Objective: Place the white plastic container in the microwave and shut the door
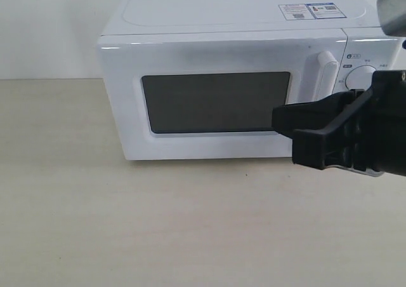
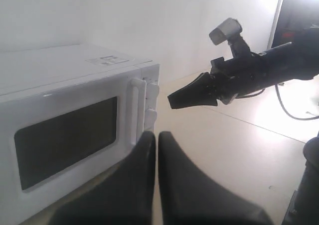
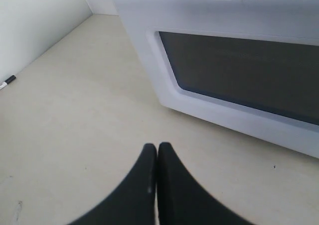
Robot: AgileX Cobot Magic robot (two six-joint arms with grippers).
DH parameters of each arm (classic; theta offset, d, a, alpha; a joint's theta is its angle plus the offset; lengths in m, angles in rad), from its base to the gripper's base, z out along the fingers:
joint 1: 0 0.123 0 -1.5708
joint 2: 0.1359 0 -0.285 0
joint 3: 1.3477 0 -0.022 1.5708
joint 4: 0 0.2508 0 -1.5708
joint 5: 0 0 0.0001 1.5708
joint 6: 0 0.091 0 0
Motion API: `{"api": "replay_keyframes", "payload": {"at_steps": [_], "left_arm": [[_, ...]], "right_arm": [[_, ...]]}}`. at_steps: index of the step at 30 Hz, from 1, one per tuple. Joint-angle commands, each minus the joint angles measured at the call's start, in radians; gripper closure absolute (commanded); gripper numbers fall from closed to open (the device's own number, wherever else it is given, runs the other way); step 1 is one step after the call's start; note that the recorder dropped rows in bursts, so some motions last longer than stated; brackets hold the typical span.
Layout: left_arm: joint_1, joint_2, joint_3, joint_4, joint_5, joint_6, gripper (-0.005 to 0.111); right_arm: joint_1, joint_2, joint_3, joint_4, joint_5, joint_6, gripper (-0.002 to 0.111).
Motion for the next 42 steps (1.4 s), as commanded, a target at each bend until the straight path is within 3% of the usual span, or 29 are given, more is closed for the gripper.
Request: {"api": "replay_keyframes", "payload": {"at_steps": [1,10,23,27,35,42], "left_arm": [[0.001,-0.083,0.003,0.025,-0.004,0.004,0.103],[0.074,-0.115,0.001,0.183,0.025,0.004,0.103],[0.132,-0.115,0.047,0.217,0.1,-0.002,0.103],[0.132,-0.115,0.136,0.217,-0.022,-0.059,0.103],[0.268,-0.115,0.243,0.15,-0.104,-0.089,0.103],[0.268,-0.115,0.298,0.145,-0.329,-0.089,0.103]], "right_arm": [[-0.006,-0.008,0.0,-0.005,0.0,-0.004,0.108],[-0.006,-0.008,0.0,-0.005,0.0,-0.006,0.108],[-0.006,-0.008,0.0,-0.005,-0.002,-0.002,0.108],[-0.006,-0.008,0.0,-0.005,-0.002,-0.004,0.108],[-0.006,-0.008,0.0,-0.005,-0.002,-0.004,0.108],[-0.006,-0.008,0.0,-0.005,-0.002,-0.004,0.108]]}}
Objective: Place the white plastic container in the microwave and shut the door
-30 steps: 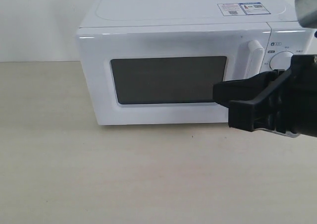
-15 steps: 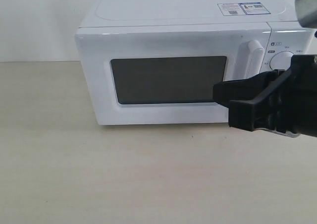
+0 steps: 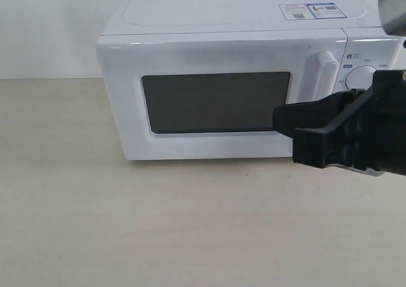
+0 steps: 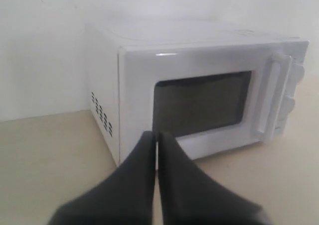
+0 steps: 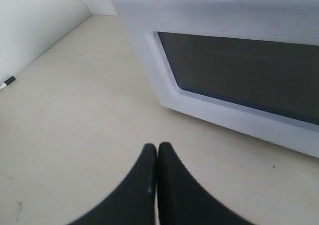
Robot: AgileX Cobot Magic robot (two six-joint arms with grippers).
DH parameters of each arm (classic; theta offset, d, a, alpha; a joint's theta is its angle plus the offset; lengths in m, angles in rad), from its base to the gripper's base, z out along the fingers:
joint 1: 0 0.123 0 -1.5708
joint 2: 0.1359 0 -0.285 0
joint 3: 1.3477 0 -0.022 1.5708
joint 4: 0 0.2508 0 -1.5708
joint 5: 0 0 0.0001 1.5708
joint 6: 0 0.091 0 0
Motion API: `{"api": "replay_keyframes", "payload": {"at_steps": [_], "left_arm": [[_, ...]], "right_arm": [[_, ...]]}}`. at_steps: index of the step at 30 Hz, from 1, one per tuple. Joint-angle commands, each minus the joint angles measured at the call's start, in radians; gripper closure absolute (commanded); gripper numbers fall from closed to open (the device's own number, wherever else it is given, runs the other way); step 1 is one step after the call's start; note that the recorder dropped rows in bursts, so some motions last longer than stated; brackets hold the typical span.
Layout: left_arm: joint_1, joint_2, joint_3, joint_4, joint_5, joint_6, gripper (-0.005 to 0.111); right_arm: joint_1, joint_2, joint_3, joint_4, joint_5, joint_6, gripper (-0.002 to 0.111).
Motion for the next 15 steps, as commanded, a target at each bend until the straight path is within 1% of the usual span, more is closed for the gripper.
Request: {"api": "replay_keyframes", "payload": {"at_steps": [1,5,15], "left_arm": [[0.004,-0.002,0.036,-0.013,-0.159,-0.008,0.103],[0.004,-0.002,0.075,-0.003,-0.258,-0.006,0.103],[0.004,-0.002,0.142,-0.003,-0.251,-0.006,0.103]], "right_arm": [[-0.002,-0.008,0.0,-0.005,-0.003,-0.006,0.108],[-0.002,-0.008,0.0,-0.005,-0.003,-0.006,0.108],[-0.002,-0.008,0.0,-0.005,-0.004,-0.006,0.108]]}}
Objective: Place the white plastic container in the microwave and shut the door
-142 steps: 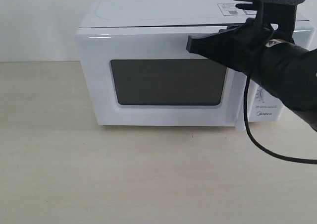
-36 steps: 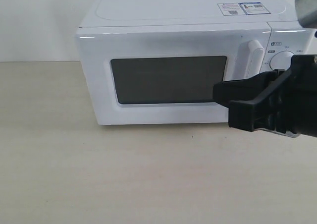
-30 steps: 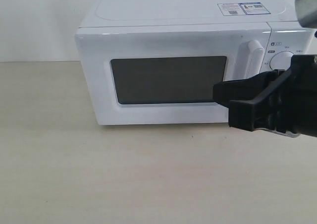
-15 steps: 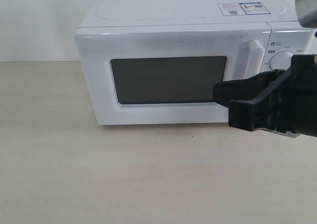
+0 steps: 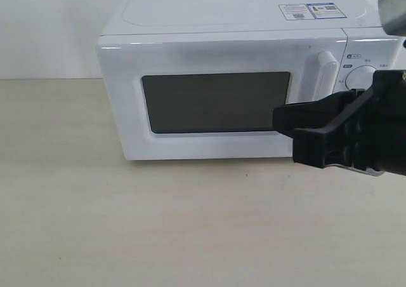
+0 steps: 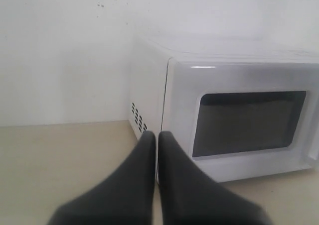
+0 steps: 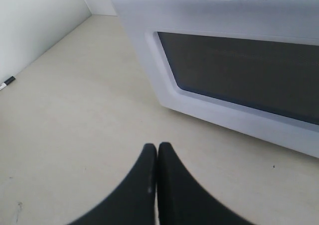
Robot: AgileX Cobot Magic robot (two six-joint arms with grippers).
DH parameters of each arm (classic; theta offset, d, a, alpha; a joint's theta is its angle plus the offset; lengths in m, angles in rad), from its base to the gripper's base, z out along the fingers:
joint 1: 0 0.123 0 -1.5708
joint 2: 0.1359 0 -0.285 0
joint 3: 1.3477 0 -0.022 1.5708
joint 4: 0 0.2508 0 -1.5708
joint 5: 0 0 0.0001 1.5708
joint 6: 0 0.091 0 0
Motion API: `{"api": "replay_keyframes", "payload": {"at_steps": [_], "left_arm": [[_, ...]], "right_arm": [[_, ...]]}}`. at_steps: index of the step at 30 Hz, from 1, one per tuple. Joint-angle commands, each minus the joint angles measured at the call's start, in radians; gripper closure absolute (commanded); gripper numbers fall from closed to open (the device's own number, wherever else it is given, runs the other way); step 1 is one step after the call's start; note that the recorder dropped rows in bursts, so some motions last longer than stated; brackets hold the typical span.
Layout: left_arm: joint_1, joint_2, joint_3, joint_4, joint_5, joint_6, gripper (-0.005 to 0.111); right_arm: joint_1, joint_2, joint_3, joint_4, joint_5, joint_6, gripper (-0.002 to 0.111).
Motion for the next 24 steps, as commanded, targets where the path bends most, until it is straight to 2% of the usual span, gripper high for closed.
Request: {"api": "replay_keyframes", "payload": {"at_steps": [1,19,24], "left_arm": [[0.004,-0.002,0.026,-0.003,-0.005,-0.006,0.103],[0.004,-0.002,0.027,-0.028,-0.006,-0.024,0.103],[0.004,-0.002,0.027,-0.162,-0.101,-0.028,0.103]], "right_arm": [[-0.002,-0.008,0.0,-0.005,-0.006,-0.006,0.108],[-0.002,-0.008,0.0,-0.005,-0.017,-0.006,0.108],[-0.002,-0.008,0.0,-0.005,-0.017,-0.006,0.108]]}}
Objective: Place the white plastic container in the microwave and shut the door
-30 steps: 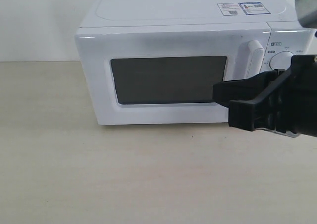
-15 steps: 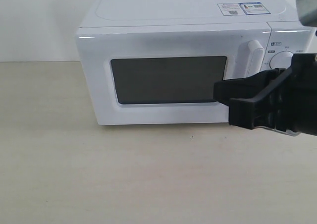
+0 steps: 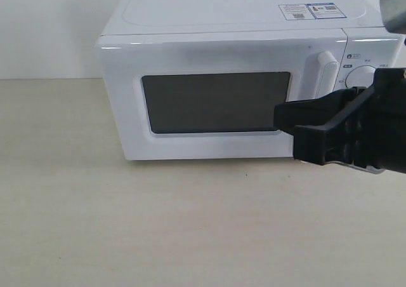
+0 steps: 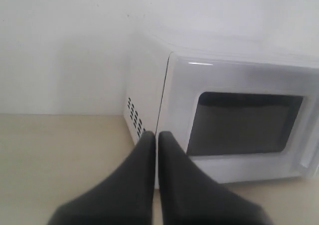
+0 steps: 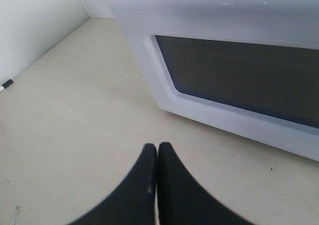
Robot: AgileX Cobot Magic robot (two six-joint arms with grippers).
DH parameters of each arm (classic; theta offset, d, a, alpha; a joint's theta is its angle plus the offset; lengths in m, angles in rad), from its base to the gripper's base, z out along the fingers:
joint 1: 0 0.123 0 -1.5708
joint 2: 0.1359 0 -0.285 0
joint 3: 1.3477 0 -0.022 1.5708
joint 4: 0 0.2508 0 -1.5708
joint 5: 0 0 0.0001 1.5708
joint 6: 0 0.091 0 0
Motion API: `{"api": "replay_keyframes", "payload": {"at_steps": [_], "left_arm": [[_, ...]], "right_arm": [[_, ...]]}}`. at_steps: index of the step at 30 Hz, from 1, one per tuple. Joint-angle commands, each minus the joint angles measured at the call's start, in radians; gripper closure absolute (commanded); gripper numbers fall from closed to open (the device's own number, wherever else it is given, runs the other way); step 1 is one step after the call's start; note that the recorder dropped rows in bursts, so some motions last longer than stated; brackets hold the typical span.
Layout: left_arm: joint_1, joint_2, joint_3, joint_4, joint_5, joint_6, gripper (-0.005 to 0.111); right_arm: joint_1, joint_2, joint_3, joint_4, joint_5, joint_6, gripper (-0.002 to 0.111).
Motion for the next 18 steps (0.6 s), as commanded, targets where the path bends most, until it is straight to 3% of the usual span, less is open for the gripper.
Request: {"api": "replay_keyframes", "payload": {"at_steps": [1,4,8,18], "left_arm": [[0.004,-0.002,0.003,-0.123,-0.118,-0.018,0.103],[0.004,-0.002,0.003,-0.114,-0.162,-0.03,0.103],[0.004,-0.002,0.003,0.133,-0.099,-0.073,0.103],[0.004,-0.002,0.064,0.659,-0.086,-0.563,0.103]], "right_arm": [[-0.002,-0.008,0.0,-0.005,-0.008,-0.006,0.108],[-0.002,-0.008,0.0,-0.005,-0.008,-0.006,0.108],[-0.002,-0.008,0.0,-0.005,-0.008,-0.006,0.108],[-0.002,-0.008,0.0,-0.005,-0.008,-0.004,0.108]]}}
